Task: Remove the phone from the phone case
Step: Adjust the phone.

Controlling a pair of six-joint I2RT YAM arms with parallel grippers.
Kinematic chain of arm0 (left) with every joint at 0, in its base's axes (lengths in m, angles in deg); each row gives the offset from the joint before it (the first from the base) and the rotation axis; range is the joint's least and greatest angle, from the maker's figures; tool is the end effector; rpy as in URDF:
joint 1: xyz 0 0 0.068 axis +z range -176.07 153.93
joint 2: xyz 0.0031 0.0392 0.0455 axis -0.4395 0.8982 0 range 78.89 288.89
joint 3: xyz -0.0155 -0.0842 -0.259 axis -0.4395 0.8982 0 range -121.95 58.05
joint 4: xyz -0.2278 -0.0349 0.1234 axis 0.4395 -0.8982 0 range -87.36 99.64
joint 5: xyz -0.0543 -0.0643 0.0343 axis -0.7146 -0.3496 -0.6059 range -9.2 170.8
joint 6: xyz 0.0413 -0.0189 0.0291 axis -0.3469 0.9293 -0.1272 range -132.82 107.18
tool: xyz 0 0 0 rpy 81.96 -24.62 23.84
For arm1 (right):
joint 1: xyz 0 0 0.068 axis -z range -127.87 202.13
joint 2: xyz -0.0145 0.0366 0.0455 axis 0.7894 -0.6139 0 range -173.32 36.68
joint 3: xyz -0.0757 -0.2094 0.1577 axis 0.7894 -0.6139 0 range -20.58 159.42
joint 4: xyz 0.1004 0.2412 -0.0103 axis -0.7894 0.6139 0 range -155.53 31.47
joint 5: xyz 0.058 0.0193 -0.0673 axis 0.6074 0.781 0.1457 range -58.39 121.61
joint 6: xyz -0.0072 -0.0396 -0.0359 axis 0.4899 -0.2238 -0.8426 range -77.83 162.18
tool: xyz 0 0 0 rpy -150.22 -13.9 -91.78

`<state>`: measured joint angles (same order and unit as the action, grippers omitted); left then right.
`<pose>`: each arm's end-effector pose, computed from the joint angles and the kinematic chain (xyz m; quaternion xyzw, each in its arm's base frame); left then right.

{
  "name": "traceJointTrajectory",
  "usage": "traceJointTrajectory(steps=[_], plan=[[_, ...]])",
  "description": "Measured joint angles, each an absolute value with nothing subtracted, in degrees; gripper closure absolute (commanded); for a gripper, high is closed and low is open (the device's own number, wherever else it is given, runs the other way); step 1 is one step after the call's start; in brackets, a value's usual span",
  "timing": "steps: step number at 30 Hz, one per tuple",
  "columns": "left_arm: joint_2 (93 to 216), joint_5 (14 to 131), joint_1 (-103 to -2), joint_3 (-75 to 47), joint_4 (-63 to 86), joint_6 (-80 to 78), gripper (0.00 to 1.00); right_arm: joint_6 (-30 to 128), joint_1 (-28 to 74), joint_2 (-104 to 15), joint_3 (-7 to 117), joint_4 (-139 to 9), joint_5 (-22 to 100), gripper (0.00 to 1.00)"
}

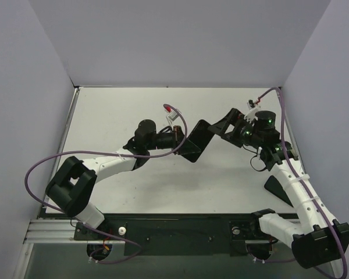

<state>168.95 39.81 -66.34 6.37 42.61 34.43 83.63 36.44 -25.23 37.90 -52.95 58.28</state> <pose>0.2520 -0.2441 0.2629 0.1930 0.7060 -0.6230 0.2761 0.2320 0.0818 0.3625 0.0379 0.7885 0.4418 0.4262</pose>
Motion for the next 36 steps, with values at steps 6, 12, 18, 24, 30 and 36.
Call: traceJointTrajectory(steps=[6,12,18,24,30,36], plan=[[172.0,33.4,-65.6,8.1,61.9,50.2,1.00,84.4,38.1,-20.9,28.9,-65.3,65.1,0.41],[174.6,29.8,-65.6,8.1,73.7,59.8,1.00,85.9,38.1,-19.3,25.8,-75.8,71.9,0.54],[174.6,27.6,-65.7,8.1,78.3,61.7,1.00,88.3,36.1,-20.3,24.9,-83.4,76.9,0.84],[173.5,26.1,-65.0,8.2,80.1,62.8,0.85,88.7,33.3,-22.4,27.5,-86.1,79.9,1.00],[164.5,32.1,-63.5,10.8,71.9,57.4,0.37,95.3,33.3,-24.3,27.3,-93.5,80.5,1.00],[142.9,46.3,-60.2,17.9,52.0,49.2,0.43,105.6,33.4,-25.8,27.1,-103.0,81.1,1.00]])
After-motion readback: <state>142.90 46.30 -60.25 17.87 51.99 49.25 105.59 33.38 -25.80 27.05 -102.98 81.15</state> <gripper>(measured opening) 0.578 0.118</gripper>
